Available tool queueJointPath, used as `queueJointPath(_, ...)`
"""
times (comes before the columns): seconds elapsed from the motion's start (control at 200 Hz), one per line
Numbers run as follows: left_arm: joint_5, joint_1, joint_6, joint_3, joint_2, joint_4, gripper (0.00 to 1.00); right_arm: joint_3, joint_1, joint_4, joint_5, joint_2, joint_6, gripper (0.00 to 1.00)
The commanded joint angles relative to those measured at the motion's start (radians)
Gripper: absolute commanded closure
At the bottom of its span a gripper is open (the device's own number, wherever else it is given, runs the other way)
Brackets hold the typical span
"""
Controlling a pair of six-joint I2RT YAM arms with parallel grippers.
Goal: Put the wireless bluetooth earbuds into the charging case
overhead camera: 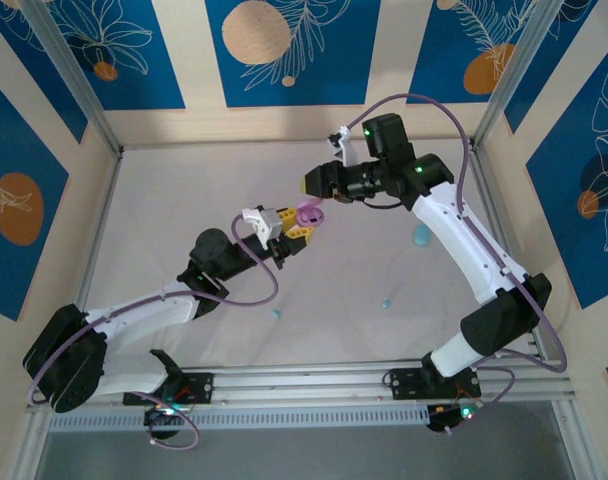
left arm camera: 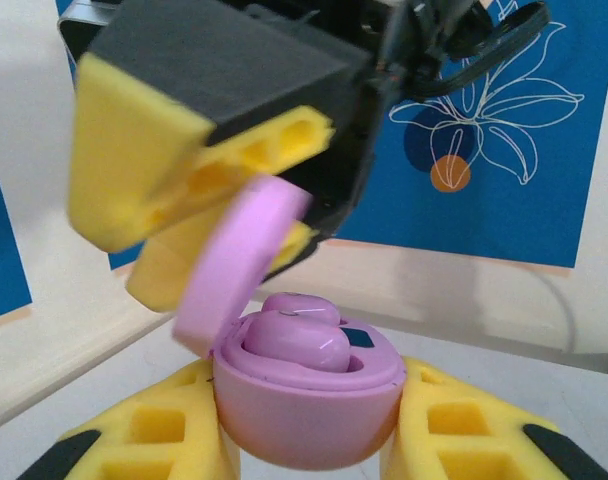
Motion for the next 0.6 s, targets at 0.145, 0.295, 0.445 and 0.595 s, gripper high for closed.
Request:
queueJointPath(0.145, -0.025, -0.01, -0.006, 0.009, -0.015, 0.086, 0.7, -0.193, -0.066, 0.055, -0.211, -0.15, 0.02, 0.52)
queueJointPath(0.295, 0.002, -0.011, -0.015, 0.017, -0.015, 0.093, 0.7, -0.29, -0.096, 0.175, -0.328, -0.177, 0.12, 0.46)
queueJointPath(0.445, 0.03, -0.01, -0.032, 0.029, -0.011, 0.091, 0.69, -0.309, -0.094, 0.251, -0.442, -0.14, 0.198, 0.45)
queueJointPath(0.595, 0.019, -0.01, -0.034, 0.026, -0.014, 0.094, 0.69, -0.311, -0.085, 0.29, -0.557, -0.091, 0.274, 0.49)
